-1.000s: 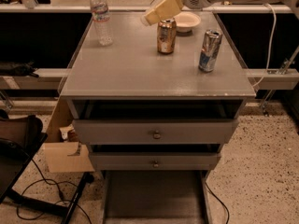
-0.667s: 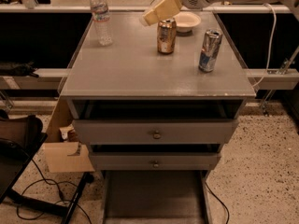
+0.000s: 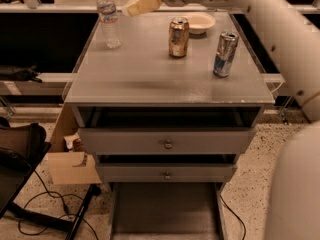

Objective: Place water bottle into bottom drawer

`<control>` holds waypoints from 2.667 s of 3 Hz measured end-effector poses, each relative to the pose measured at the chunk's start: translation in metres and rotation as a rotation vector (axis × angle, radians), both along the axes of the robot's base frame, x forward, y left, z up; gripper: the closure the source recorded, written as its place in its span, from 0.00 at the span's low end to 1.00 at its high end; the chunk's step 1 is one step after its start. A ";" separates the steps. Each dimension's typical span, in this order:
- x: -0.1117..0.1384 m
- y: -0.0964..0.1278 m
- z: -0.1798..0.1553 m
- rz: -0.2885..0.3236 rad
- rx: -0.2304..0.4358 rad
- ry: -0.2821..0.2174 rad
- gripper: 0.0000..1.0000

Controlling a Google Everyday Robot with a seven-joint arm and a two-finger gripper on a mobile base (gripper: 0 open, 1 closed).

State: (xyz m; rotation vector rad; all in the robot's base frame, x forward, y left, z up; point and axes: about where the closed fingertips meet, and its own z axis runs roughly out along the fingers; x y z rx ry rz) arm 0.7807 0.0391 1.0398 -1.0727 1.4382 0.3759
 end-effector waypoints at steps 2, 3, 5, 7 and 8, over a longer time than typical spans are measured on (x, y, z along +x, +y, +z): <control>0.062 0.067 -0.017 -0.063 0.118 0.050 0.00; 0.075 0.096 -0.044 -0.093 0.185 0.112 0.00; 0.097 0.134 -0.089 -0.147 0.282 0.193 0.00; 0.107 0.146 -0.101 -0.174 0.314 0.177 0.42; 0.107 0.146 -0.101 -0.174 0.314 0.177 0.73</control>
Offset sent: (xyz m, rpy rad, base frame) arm 0.0848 0.1023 -0.0367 0.1745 0.1068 -0.1254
